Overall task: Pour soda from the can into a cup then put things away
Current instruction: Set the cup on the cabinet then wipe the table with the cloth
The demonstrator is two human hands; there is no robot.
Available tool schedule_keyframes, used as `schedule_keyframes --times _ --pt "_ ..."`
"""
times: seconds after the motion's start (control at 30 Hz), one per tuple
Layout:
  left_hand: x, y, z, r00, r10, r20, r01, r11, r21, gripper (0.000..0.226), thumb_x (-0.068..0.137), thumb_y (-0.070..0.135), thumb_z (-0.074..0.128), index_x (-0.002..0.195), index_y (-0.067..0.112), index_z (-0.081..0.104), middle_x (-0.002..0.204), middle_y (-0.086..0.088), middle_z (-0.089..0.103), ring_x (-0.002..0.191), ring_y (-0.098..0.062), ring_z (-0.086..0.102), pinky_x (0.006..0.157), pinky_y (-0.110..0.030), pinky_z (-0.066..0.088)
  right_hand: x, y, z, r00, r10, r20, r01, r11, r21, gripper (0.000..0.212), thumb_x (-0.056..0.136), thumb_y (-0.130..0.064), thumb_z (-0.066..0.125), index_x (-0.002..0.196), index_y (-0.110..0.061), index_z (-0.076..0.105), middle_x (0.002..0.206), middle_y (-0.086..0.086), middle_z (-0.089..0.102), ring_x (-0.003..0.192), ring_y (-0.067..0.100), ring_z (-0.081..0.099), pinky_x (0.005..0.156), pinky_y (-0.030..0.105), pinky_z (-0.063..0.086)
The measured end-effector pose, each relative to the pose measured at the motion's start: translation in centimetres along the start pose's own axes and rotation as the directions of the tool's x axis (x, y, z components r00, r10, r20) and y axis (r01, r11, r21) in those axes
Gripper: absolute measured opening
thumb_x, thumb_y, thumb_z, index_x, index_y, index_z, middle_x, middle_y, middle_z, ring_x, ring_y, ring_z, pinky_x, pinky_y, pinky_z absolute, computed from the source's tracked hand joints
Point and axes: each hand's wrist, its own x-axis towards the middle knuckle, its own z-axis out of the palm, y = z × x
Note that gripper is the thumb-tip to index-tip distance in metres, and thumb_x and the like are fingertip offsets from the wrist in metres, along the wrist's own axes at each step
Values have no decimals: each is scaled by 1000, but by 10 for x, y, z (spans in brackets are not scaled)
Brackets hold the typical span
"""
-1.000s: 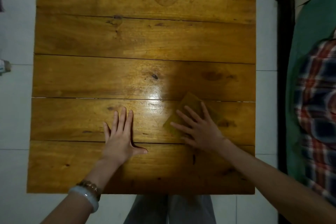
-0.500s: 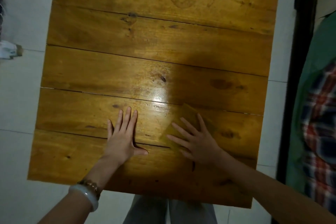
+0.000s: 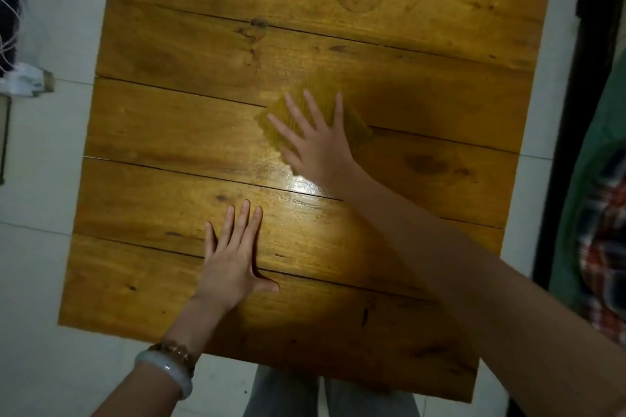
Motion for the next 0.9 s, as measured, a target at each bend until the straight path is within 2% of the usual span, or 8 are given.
schedule_keyframes --times 0.07,0.27,0.43,0.53,0.63,0.77,0.83,0.9 --pt "-1 0 -1 1000 -2 0 2 1000 3 145 49 74 69 135 29 -38 144 6 -44 133 -20 -40 109 -49 -21 -34 -14 9 991 -135 -17 135 991 4 55 93 -53 31 144 -33 31 153 7 27 141 35 21 106 71 6" --pt "0 -3 -2 1000 17 9 -17 1000 -20 145 51 72 70 130 32 -44 142 6 -47 130 -19 -44 108 -49 -23 -163 17 16 979 -184 87 190 980 -65 58 91 -55 30 146 -39 19 155 2 22 142 30 17 106 70 8" --pt "1 -5 4 999 23 -39 -24 999 -23 145 50 74 68 127 34 -47 140 8 -48 130 -19 -43 109 -49 -20 -85 57 1 972 232 34 -230 971 -70 56 93 -53 22 146 -35 20 154 8 25 141 35 21 102 74 10" --pt "0 -6 7 996 42 -83 -45 998 -35 145 48 75 68 131 34 -43 144 7 -44 132 -18 -40 109 -48 -22 -19 31 -6 932 361 32 -360 933 -27 59 92 -54 15 147 -33 20 156 10 19 142 38 16 101 73 2" --pt "-1 -10 9 991 58 -120 -65 996 -54 146 44 77 68 136 34 -37 147 4 -39 136 -17 -34 109 -45 -22 -30 -7 2 975 223 14 -223 974 -43 59 92 -54 13 148 -34 17 157 8 15 143 36 11 104 72 -1" --pt "-5 -16 18 983 65 -170 -75 996 -53 145 42 80 65 144 27 -24 154 -2 -22 143 -21 -19 113 -45 -13 -142 -39 19 996 -19 87 22 999 -28 57 95 -53 22 148 -36 16 157 5 16 144 33 10 106 71 3" --pt "-6 -16 20 981 68 -183 -77 996 -43 144 43 81 63 146 22 -18 155 -3 -18 143 -22 -16 114 -47 -10 -191 -27 23 990 -43 135 51 997 -58 58 93 -53 24 148 -37 14 156 4 19 143 32 12 105 72 4" --pt "-6 -16 18 980 77 -186 -83 996 -25 143 45 81 62 146 19 -18 153 -3 -21 142 -21 -19 114 -45 -12 -208 -1 20 990 48 130 -40 997 -70 57 91 -50 28 146 -37 18 155 5 24 142 34 19 102 75 8"
